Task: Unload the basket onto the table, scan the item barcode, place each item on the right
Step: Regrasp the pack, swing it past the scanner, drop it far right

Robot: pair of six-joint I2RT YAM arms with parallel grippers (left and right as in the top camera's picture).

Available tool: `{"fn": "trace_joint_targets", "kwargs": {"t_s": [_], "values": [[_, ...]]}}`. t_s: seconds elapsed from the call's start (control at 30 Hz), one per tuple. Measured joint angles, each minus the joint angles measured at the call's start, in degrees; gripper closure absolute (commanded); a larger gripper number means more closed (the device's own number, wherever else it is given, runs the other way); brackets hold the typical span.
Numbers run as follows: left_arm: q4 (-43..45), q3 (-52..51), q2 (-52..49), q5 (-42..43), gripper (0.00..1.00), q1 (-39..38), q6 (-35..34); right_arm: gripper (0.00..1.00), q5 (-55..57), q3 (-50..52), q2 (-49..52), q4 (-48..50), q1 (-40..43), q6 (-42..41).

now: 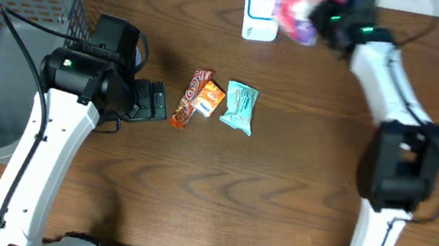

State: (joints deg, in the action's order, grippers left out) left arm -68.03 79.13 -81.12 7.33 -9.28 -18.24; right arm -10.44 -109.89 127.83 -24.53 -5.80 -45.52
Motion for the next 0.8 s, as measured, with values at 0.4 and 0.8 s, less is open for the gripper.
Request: {"fn": "trace_joint_targets", "kwargs": {"t_s": [0.4,0.8], "values": [[0.04,0.0,0.0,0.0,0.02,0.0,0.0,0.7,18.6,-2.49,-13.9,-24.85,28.06,12.24],[0.07,0.0,0.0,0.0,0.02,0.0,0.0,0.01,1.14,0.0,-3.52,-29.22,40.94,21.4]]}}
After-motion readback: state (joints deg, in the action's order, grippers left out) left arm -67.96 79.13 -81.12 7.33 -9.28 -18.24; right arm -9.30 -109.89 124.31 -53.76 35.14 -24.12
